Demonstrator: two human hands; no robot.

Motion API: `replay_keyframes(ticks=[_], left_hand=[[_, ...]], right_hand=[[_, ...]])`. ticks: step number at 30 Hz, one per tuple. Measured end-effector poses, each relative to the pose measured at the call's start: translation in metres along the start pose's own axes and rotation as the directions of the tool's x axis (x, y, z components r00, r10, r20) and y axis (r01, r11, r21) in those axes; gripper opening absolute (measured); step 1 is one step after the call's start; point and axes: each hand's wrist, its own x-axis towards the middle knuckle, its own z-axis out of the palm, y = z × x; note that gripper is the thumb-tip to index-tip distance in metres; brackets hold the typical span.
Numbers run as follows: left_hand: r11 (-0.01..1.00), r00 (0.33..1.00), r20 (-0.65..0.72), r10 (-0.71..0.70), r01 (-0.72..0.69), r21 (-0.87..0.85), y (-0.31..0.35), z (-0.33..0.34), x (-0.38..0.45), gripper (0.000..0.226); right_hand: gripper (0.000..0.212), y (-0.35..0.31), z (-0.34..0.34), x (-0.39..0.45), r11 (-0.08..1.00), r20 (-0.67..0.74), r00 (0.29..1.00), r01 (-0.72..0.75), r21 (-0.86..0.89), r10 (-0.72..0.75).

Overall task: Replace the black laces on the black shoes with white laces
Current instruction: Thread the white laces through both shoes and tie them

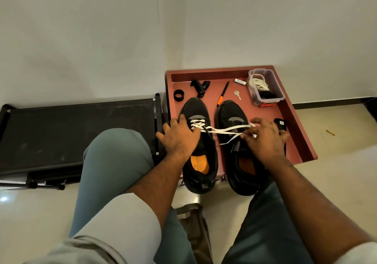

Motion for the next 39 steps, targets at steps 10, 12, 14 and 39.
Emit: replay_keyframes(ticks=[10, 12, 14, 39], left_hand=[[0.966, 0.998, 0.059, 0.012, 0.004, -0.257, -0.009, -0.008, 0.004, 0.065], [0.928, 0.999, 0.042, -0.021, 0.035, -0.372, -0.008, -0.010, 0.007, 0.053], [0.888, 0.998, 0.019, -0.056, 0.058, -0.456, -0.007, -0.014, 0.007, 0.043], [0.778, 0.964, 0.259, -0.057, 0.205, -0.593, -0.017, -0.029, 0.005, 0.006]], right_hand=[[0.016, 0.010, -0.005, -0.013, 0.982, 0.148, 0.972, 0.171, 0.083, -0.182], [0.017, 0.003, -0.007, -0.009, 0.978, 0.026, 0.981, 0.189, 0.082, -0.192], [0.019, -0.010, -0.006, -0.003, 0.962, 0.027, 0.962, 0.272, 0.019, -0.272], [0.005, -0.086, 0.025, 0.017, 0.732, 0.139, 0.961, 0.083, 0.676, -0.238]])
